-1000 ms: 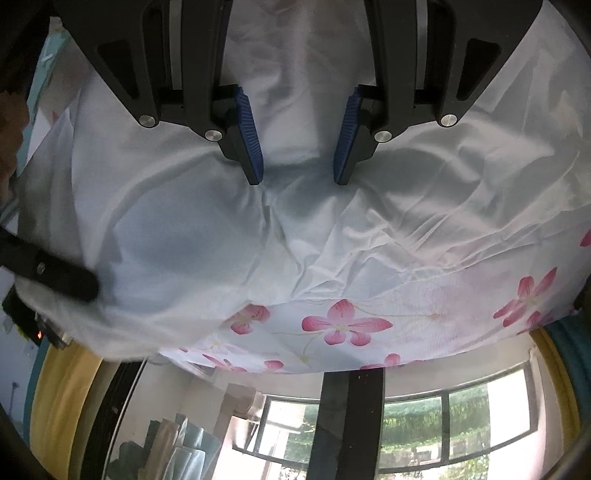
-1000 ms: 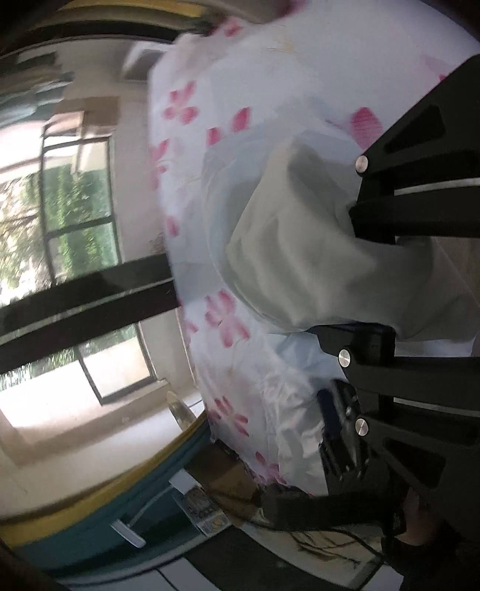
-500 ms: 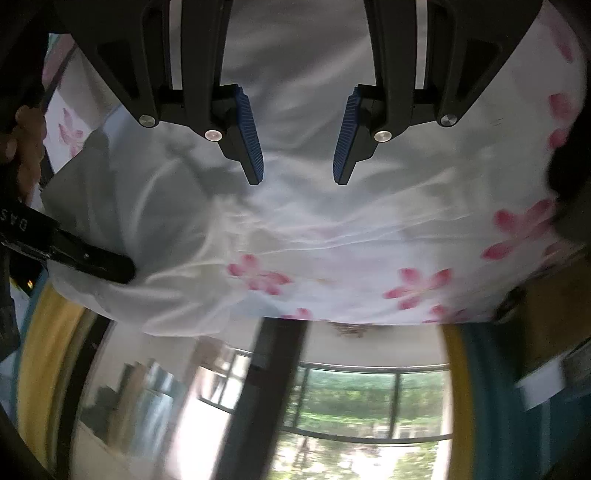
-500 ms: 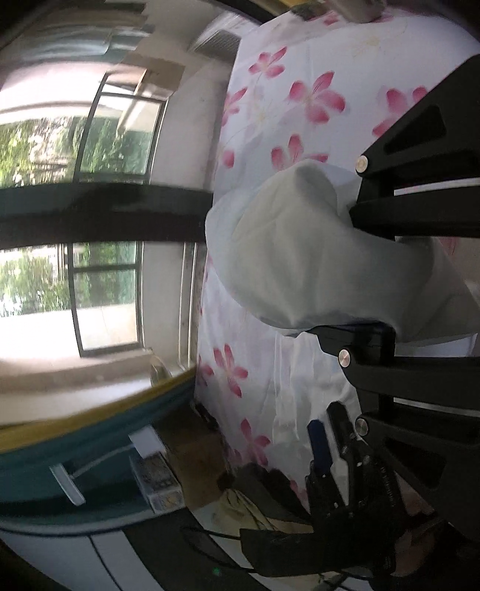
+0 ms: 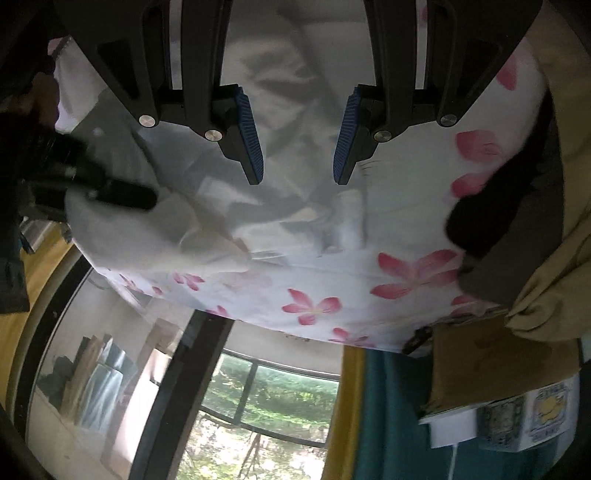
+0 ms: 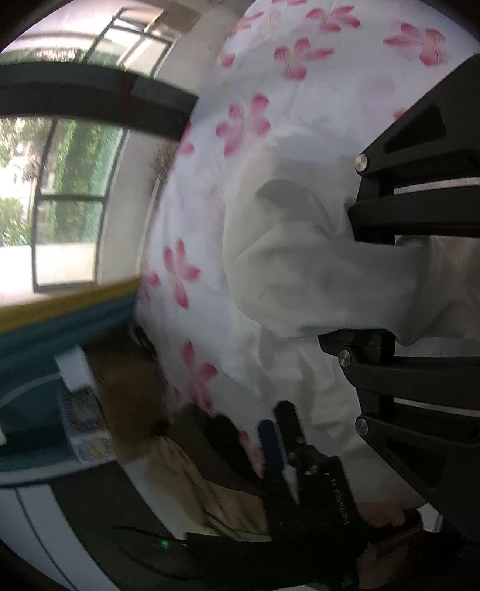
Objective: Fold large clothes
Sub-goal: 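Grasp the white fabric edge with the right gripper and lift it, then lower the white fabric onto the sheet and open the right gripper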
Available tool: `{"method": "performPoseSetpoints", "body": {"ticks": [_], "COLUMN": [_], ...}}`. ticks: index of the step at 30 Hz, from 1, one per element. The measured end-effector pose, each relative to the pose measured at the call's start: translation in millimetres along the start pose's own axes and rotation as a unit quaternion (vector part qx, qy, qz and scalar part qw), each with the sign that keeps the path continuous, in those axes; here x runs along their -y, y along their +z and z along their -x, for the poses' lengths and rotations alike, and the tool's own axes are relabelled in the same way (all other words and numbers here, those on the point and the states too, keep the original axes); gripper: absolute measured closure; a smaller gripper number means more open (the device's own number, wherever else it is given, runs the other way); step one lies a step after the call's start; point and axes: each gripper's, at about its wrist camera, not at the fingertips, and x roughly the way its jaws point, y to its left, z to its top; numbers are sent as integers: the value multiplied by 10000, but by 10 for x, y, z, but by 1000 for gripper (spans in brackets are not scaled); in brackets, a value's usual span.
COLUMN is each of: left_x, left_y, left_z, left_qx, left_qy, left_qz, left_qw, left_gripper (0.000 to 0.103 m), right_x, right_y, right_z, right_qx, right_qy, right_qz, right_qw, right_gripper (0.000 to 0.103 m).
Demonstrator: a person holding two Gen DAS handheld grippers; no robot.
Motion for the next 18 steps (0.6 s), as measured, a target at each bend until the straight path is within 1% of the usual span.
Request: {"method": "performPoseSetpoints", "body": {"ticks": [3,6,8,10,12,15,18], "left_x": [-115,-205,-252,-287,-314,-308,-244], "left_y": [-14,-27,-31,-29,-20,4,70], "left_z": [45,95,133,166,199,263,307], "left_qx": [26,47,58,73,80,114,179], "left_qy": [56,165,222,291,349,407,377], "left_qz": [61,107,125,124,112,72,-12], "left_qw": [10000,9998,9997,9995,9993,9991,9991], "left_gripper": [62,62,62,62,62,62,62], "right_x": [-155,-293,-394,-501,-667,-791,-787], "right_y": [-50,-101,-152,-204,-301,-380,-401], "right_z": [-121,-224,-286,-336,-360,-287,-161], "right_qx": [-231,-456,-638,-816,-959,-932,-804], "right_qy": [127,393,658,838,1045,1218,1244], "right_qz": [176,332,495,698,1020,1284,1354], "right_qw": [9995,9976,9946,9907,9846,9798,9797], "right_gripper": [75,72,70,62,52,48,48]}}
